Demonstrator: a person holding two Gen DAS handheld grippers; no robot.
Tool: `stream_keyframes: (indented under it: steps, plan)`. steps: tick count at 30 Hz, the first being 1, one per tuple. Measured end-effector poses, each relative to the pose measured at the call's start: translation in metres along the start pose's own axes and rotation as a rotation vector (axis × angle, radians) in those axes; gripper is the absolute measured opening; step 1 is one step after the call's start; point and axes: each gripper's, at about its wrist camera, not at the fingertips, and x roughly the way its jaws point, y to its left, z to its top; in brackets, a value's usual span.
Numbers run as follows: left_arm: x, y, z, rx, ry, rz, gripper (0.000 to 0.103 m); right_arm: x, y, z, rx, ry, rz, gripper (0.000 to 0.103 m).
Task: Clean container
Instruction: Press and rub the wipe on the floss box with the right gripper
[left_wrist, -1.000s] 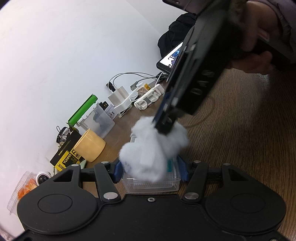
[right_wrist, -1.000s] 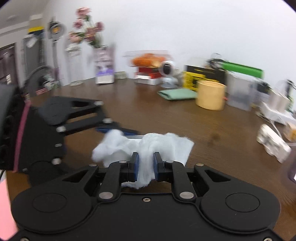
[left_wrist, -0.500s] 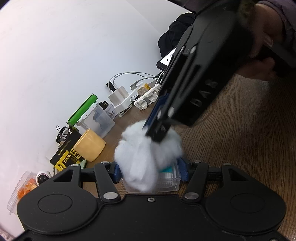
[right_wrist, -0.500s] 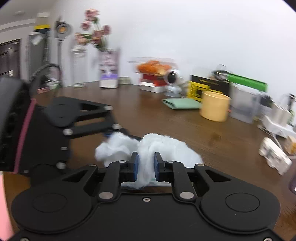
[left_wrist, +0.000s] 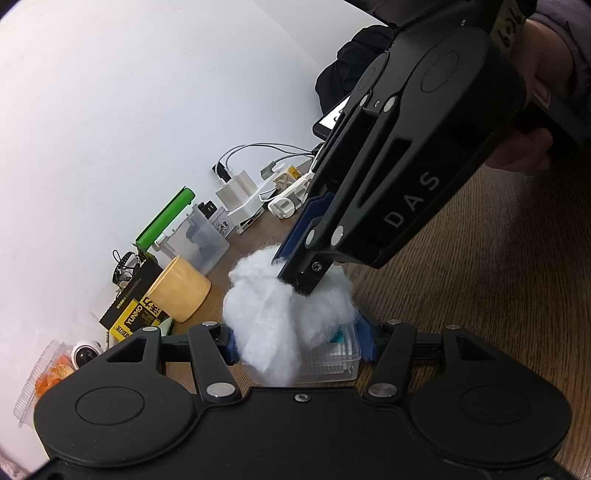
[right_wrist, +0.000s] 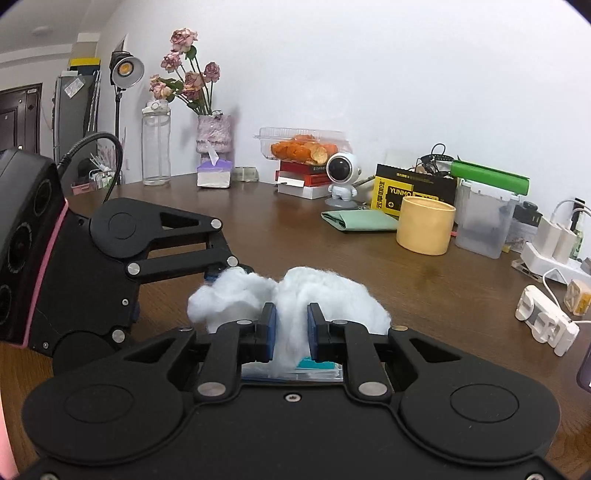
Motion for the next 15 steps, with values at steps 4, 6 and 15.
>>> stream_keyframes:
  steps: [4, 6, 15]
  plan:
    - [0.000, 0.000, 0.000, 0.000, 0.000, 0.000, 0.057, 0.000, 0.001, 0.000, -0.001, 0.003, -0.006, 0.018]
    - [0.000, 0.000, 0.000, 0.000, 0.000, -0.001, 0.057, 0.000, 0.001, 0.000, -0.003, 0.004, -0.015, 0.018]
    - [0.001, 0.001, 0.000, 0.000, 0.000, -0.001, 0.056, -0.002, 0.010, 0.000, -0.062, -0.014, 0.047, 0.018]
